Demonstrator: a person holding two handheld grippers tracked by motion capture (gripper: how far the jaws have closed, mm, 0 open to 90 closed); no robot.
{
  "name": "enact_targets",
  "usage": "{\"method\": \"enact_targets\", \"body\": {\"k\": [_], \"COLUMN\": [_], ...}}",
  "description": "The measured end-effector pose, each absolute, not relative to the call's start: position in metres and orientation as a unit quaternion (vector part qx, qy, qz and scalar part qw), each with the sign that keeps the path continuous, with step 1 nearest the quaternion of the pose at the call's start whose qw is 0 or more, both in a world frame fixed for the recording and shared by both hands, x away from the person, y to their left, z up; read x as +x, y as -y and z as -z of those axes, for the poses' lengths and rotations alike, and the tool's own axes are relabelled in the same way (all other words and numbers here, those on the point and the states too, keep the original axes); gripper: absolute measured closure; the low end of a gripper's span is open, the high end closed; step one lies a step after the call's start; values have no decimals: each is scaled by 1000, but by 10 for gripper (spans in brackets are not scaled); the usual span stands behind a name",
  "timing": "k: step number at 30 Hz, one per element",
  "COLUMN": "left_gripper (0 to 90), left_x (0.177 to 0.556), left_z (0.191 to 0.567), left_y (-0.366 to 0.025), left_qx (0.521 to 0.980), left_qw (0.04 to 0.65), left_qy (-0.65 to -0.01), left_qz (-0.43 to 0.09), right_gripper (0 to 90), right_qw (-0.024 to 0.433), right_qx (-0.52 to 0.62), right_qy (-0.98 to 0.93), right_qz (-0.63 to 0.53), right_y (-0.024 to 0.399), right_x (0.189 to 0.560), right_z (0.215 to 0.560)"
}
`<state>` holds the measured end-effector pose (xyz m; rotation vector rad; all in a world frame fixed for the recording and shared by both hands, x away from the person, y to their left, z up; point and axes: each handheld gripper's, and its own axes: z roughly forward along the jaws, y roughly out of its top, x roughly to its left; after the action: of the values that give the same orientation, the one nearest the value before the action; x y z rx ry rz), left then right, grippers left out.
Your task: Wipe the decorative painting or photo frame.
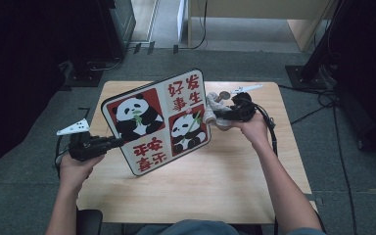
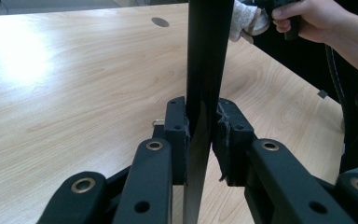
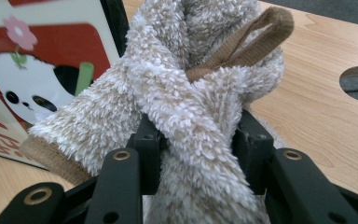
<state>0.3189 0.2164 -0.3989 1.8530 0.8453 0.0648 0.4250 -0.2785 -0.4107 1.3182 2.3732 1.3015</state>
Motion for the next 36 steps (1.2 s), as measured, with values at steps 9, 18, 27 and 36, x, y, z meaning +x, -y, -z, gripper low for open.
{"method": "enact_targets", "body": {"k": [9,18,27,36], "left_gripper": [769,769,769,768], "left_x": [319,318,318,317], "left_z": [399,399,399,399], "left_y": [-216,-216,-216,-216], "left_qx": [775,775,774,775], "left_qw": [524,524,524,523], "left_qy": [-352,-352,-353,-354], "left_qz": [-27,-26,-27,-28], "right_gripper": [603,603,603,602], "right_qw": [67,63,69,67], "right_qx": [444,449,452,460], "right_qy": [-788,-796,-795,-792], "right_qz": [-421,-402,-399,-397], "right_y": [279,280,281,282], "right_x": [419,412,407,402], "right_z": [430,451,464,477]}}
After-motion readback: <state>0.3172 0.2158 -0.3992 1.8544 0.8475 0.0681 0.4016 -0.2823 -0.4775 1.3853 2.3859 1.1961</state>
